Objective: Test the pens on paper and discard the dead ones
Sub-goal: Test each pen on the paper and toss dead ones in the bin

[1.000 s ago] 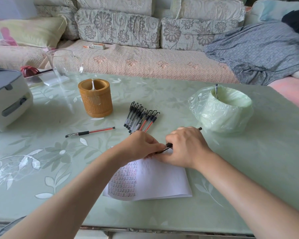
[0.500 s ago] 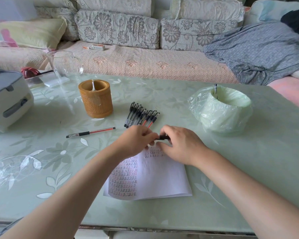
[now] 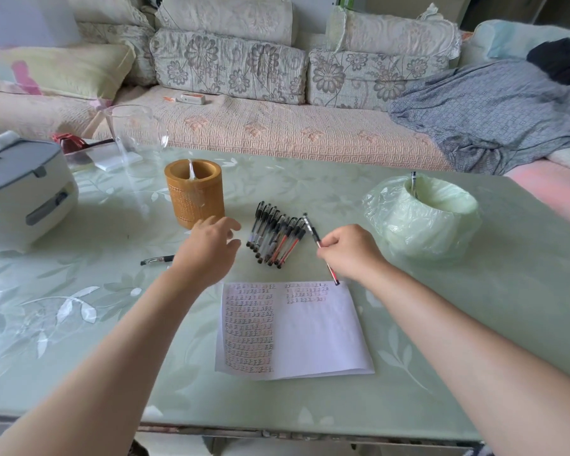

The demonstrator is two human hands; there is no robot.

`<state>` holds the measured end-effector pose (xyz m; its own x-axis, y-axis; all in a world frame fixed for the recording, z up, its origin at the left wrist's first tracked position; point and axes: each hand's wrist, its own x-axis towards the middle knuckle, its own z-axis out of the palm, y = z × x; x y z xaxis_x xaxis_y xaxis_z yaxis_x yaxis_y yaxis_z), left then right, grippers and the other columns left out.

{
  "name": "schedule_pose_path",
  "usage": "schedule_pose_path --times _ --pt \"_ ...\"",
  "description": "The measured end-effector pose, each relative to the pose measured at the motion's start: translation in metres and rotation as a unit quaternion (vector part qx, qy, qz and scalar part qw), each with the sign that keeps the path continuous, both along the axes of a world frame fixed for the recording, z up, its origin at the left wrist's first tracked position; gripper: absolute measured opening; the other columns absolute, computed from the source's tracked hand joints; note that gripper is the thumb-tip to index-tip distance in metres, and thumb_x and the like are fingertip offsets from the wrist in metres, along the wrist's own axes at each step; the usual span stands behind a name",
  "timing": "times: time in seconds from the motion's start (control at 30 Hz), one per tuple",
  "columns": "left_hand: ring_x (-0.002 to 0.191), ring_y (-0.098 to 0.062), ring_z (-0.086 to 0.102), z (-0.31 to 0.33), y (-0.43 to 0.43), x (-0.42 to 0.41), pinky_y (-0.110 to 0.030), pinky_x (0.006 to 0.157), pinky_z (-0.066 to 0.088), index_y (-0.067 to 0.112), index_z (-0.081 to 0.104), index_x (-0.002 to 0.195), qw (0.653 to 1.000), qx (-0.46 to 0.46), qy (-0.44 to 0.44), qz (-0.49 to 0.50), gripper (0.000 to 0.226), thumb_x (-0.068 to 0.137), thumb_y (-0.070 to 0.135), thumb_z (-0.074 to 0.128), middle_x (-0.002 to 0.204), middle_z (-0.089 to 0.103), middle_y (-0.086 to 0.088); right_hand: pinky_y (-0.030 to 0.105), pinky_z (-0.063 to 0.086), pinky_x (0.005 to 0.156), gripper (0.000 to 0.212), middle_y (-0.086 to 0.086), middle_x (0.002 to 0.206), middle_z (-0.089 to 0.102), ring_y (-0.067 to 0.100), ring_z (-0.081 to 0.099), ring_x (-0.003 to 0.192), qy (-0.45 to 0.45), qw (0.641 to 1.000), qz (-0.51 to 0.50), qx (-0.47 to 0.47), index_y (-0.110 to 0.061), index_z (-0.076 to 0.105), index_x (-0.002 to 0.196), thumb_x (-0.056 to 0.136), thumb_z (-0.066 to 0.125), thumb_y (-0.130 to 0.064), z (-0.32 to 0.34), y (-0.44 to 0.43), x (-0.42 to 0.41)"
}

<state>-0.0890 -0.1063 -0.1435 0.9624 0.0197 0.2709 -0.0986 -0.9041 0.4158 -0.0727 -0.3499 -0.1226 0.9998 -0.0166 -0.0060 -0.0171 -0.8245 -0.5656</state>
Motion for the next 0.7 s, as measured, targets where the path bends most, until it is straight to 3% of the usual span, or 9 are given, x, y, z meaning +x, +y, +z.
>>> schedule_pose_path --times 0.07,0.17,0.27,0.43,0.57,0.7 --pt "0.118 -0.027 0.044 -0.004 0.016 0.001 -0.042 0.096 0.044 0.019 0.056 0.13 0.997 0.062 0.024 0.036 0.035 0.095 0.026 0.054 0.127 0.056 -0.006 0.022 0.04 0.05 0.016 0.01 0.047 0.052 0.026 0.052 0.044 0.016 0.999 -0.049 0.018 -0.015 0.059 0.055 0.07 0.058 -0.011 -0.001 0.005 0.004" --pt "0.124 -0.028 0.039 -0.01 0.025 -0.004 -0.043 0.098 0.04 0.02 0.05 0.137 0.991 0.105 0.068 0.055 0.041 0.096 0.024 0.05 0.135 0.049 -0.007 0.026 0.058 0.05 0.013 0.016 0.053 0.067 0.027 0.068 0.046 0.049 0.993 -0.092 0.063 -0.004 0.066 0.062 0.07 0.056 -0.005 -0.004 0.014 0.01" --pt "0.121 -0.026 0.041 -0.014 0.028 -0.008 -0.038 0.095 0.039 0.022 0.051 0.135 0.99 0.113 0.066 0.047 0.039 0.096 0.021 0.046 0.13 0.052 -0.005 0.021 0.052 0.043 0.014 0.014 0.05 0.066 0.021 0.065 0.039 0.059 0.99 -0.106 0.066 0.003 0.071 0.069 0.071 0.06 -0.005 -0.008 0.023 0.013" --pt "0.109 -0.023 0.047 -0.015 0.031 -0.009 -0.034 0.088 0.041 0.025 0.064 0.113 0.993 0.103 0.042 0.03 0.025 0.095 0.015 0.051 0.115 0.059 -0.003 0.019 0.045 0.037 0.019 0.011 0.051 0.066 0.018 0.059 0.034 0.057 0.988 -0.118 0.083 0.001 0.072 0.071 0.076 0.072 -0.017 -0.009 0.028 0.011" --pt "0.104 -0.022 0.051 -0.016 0.028 -0.01 -0.034 0.085 0.044 0.025 0.066 0.105 0.994 0.102 0.026 0.009 0.016 0.096 0.022 0.053 0.107 0.062 0.0 0.023 0.05 0.052 0.03 0.011 0.057 0.07 0.016 0.058 0.04 0.048 0.993 -0.09 0.058 -0.002 0.075 0.075 0.081 0.067 -0.03 -0.012 0.033 0.016" --pt "0.098 -0.021 0.054 -0.013 0.022 -0.01 -0.033 0.081 0.046 0.024 0.065 0.104 0.995 0.096 0.008 -0.014 0.014 0.097 0.024 0.053 0.101 0.065 0.002 0.026 0.058 0.067 0.024 0.012 0.064 0.073 0.025 0.072 0.062 0.059 0.996 -0.06 0.031 -0.004 0.075 0.081 0.077 0.054 -0.015 -0.013 0.034 0.017"
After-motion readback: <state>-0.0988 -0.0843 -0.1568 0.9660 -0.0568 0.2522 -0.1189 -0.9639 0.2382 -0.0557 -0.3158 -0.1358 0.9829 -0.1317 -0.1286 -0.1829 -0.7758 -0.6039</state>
